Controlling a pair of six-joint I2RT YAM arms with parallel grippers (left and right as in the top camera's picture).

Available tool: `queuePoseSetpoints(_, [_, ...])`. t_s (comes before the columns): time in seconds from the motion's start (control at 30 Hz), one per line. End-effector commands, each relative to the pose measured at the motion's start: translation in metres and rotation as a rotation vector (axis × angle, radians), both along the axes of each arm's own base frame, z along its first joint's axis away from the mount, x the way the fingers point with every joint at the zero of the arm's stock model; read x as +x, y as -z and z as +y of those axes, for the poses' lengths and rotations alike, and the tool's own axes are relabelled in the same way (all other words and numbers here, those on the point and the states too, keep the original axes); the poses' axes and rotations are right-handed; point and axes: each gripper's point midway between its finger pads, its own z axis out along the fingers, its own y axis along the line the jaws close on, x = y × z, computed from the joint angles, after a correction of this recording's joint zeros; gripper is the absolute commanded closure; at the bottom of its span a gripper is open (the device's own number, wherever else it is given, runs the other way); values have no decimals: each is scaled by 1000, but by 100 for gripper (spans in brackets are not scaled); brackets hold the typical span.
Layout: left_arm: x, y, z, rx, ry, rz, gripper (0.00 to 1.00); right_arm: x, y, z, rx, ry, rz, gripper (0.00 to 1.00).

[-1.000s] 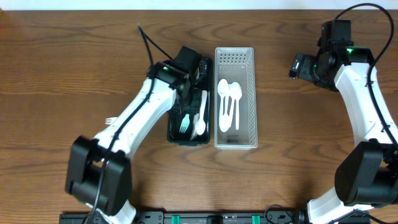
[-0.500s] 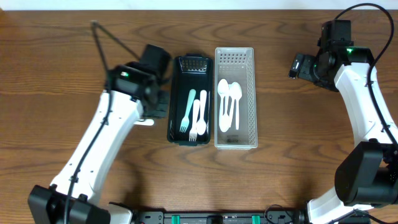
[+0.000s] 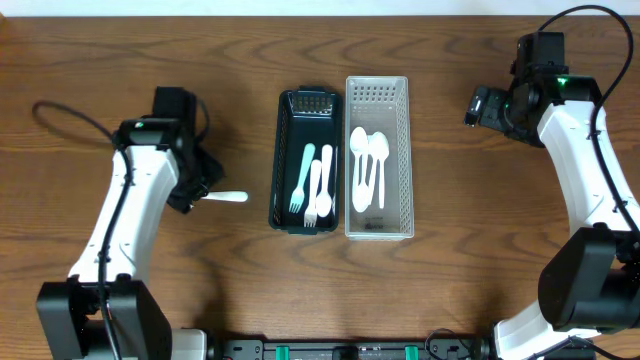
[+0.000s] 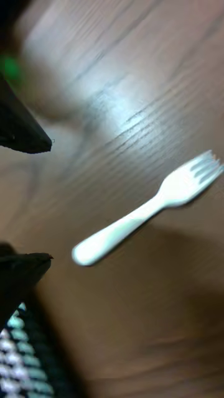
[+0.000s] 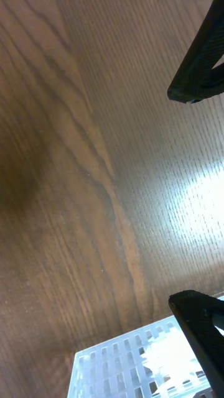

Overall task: Pack container
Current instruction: 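Move the left gripper back left and grasp the white fork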

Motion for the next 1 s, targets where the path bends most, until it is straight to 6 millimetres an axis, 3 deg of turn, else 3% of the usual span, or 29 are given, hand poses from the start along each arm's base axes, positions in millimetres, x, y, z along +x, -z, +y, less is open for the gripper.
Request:
queuePoseSetpoints(0.0, [-5,18,6,-42,-354,-2,46,3,-9,-2,-2,3,-25,1])
queuePoseSetpoints(0.2, [15,33,8,-93,-527,-103,46,3,-9,-2,-1,3,-25,1])
queuePoseSetpoints(0.33, [18,47,9,-99,-602,-81,46,3,-9,-2,-1,3,-25,1])
queuePoseSetpoints(0.63, [13,93,2,-150,-614,62,46,3,-9,-2,-2,3,-25,1])
queuePoseSetpoints(0.77, [13,99,2,-144,-605,75,47,3,-9,-2,-1,3,-25,1])
queuePoseSetpoints(0.97, [11,107,4,-129,-607,95,56,3,-9,-2,-2,3,-25,1])
